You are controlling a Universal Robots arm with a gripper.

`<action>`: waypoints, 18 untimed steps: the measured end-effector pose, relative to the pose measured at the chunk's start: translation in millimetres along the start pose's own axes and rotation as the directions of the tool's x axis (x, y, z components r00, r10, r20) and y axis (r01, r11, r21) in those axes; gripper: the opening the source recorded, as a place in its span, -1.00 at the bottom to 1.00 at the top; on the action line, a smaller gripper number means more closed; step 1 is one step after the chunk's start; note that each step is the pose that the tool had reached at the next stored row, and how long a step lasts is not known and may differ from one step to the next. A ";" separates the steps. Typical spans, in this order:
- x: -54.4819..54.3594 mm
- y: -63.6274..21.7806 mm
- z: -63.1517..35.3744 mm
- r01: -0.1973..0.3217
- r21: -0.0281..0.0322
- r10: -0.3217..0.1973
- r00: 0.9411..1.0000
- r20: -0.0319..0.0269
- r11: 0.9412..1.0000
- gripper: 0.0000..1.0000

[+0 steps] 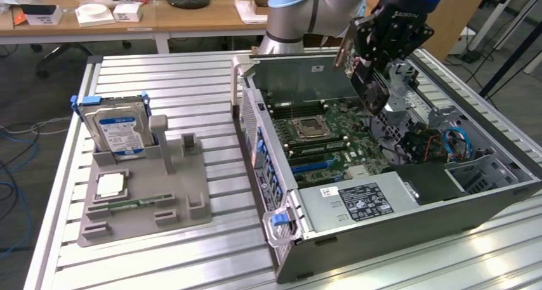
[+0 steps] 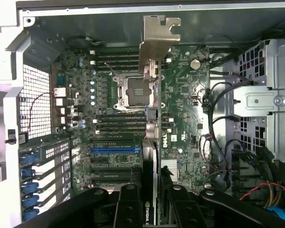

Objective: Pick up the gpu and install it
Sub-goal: 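Pick up the gpu and move the gpu toward the slot, then insert the gpu into the slot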

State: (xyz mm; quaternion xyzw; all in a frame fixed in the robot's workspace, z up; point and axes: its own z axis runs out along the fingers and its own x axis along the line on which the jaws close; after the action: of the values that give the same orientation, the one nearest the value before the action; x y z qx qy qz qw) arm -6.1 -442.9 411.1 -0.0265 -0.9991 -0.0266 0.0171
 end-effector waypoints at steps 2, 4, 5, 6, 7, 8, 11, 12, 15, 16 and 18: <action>-0.1 0.0 0.0 0.000 0.000 0.000 1.000 0.000 1.000 -0.47; -0.1 0.0 0.0 0.000 0.000 0.000 1.000 0.000 1.000 -0.47; -0.1 0.0 0.0 0.000 0.000 0.000 1.000 0.000 1.000 -0.47; -0.1 0.0 0.0 0.000 0.000 0.000 1.000 0.000 1.000 -0.47; -0.1 0.0 0.0 0.000 0.000 0.000 1.000 0.000 1.000 -0.47; -0.1 0.0 0.0 0.000 0.000 0.000 1.000 0.000 1.000 -0.47; -0.1 0.0 0.0 0.000 0.000 0.000 1.000 0.000 1.000 -0.47; -0.4 0.0 0.0 0.000 0.000 0.000 1.000 0.000 1.000 -0.47; -2.1 0.1 -0.1 0.014 0.001 -0.014 1.000 -0.001 1.000 -0.47; -2.8 0.1 -0.1 0.022 0.001 -0.022 1.000 -0.001 1.000 -0.47; -4.0 0.2 -0.2 0.041 0.001 -0.041 0.999 -0.002 0.999 -0.47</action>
State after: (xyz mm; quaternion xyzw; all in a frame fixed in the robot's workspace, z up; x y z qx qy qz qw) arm -2.1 -442.9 411.1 -0.0059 -0.9995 -0.0263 0.0177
